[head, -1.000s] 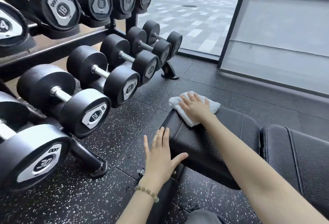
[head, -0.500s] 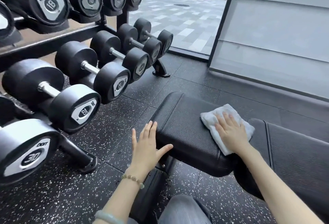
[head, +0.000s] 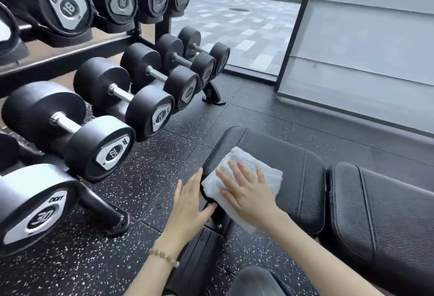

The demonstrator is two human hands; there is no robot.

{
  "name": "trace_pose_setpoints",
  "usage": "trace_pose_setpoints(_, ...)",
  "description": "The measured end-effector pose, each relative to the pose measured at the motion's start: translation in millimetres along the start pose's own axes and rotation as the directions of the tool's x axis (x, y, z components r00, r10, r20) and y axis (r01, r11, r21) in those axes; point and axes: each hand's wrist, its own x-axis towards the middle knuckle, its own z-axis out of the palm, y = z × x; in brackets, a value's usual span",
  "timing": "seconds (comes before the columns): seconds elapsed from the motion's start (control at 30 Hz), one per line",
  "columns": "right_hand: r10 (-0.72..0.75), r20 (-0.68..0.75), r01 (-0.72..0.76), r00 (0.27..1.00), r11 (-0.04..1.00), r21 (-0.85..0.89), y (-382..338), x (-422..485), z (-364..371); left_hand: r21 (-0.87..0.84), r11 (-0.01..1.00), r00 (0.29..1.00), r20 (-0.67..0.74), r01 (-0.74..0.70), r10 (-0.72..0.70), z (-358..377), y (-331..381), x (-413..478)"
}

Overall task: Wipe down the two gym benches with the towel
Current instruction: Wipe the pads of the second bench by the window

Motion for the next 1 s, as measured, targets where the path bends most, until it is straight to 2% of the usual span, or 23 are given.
trace_pose_setpoints(0.1,-0.081,0.009,0.08,0.997,0.992,0.101,-6.5,56.2,-10.9,0.028,0.999,0.999,-0.004,0.042,-0.042,-0.7,-7.6,-4.0)
trace_pose_setpoints(0.23,0.051,0.077,-0.059,0.996,0.993,0.105,11.1,118.8,-18.6,0.083,0.996,0.999,-0.008,0.036,-0.035,-4.8,-10.9,-3.6)
trace_pose_setpoints(0.33,0.121,0.093,-0.132,0.988,0.984,0.116,7.4,120.1,-18.4,0.07,0.997,1.0,-0.016,0.023,-0.022,-7.2,-3.8,-3.6)
trace_pose_setpoints(0.4,0.099,0.088,-0.109,0.991,0.988,0.11,-0.9,92.1,-16.4,0.058,0.998,1.0,-0.027,0.011,-0.01,-6.6,1.0,-3.2)
trace_pose_setpoints(0.5,-0.009,0.069,0.002,0.998,0.996,0.092,-2.5,45.3,-16.0,0.064,0.998,1.0,-0.013,-0.001,0.002,-1.7,8.7,0.1)
trace_pose_setpoints(0.57,-0.054,0.096,0.043,0.994,0.992,0.119,9.3,44.1,-18.5,0.07,0.998,1.0,0.001,-0.004,0.004,3.1,12.1,2.1)
trace_pose_setpoints(0.63,-0.045,0.114,0.03,0.992,0.991,0.132,25.6,65.4,-20.8,0.082,0.997,1.0,0.013,-0.008,0.007,8.1,10.7,3.4)
trace_pose_setpoints(0.73,0.027,0.102,-0.033,0.994,0.998,0.061,52.5,110.3,-21.9,0.121,0.993,1.0,0.005,-0.018,0.017,15.6,4.9,3.1)
trace_pose_setpoints(0.9,-0.012,0.08,0.011,0.997,1.0,0.02,64.9,170.6,-25.1,0.074,0.997,0.999,-0.047,-0.018,0.022,24.7,1.9,2.7)
trace_pose_setpoints(1.0,-0.047,0.1,0.051,0.994,0.998,-0.035,59.2,186.0,-27.2,0.135,0.991,0.996,-0.091,-0.004,0.017,31.6,-2.2,4.8)
